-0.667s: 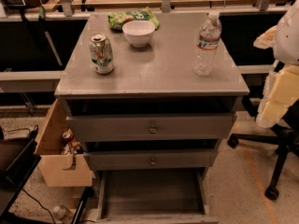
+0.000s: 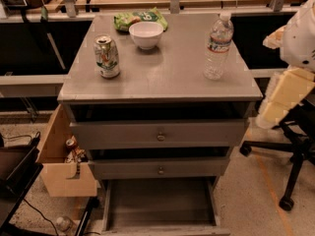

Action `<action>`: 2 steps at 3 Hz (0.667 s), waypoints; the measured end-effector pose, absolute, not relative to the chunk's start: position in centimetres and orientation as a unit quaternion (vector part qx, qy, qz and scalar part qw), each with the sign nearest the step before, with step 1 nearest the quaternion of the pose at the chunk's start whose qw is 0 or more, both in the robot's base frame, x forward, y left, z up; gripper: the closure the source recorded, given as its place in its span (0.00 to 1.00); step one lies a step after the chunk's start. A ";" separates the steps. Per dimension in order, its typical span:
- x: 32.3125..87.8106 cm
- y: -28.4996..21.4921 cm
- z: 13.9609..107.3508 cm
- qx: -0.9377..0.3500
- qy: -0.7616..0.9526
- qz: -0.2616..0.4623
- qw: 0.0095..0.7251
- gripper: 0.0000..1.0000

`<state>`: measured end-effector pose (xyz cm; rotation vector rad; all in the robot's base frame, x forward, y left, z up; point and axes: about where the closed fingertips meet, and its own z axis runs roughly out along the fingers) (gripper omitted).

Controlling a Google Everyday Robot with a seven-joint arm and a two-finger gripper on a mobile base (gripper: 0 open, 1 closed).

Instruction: Place 7up can into bottom drawer

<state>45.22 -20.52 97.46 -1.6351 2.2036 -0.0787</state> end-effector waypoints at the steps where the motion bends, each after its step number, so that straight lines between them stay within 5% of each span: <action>1: 48.1 -17.6 97.1 -0.548 0.792 0.005 0.270 0.00; 2: 50.2 -13.9 96.9 -0.518 0.780 0.053 0.347 0.00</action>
Offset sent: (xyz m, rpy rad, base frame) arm 0.1317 0.1103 0.0417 0.6552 -0.5016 -0.1132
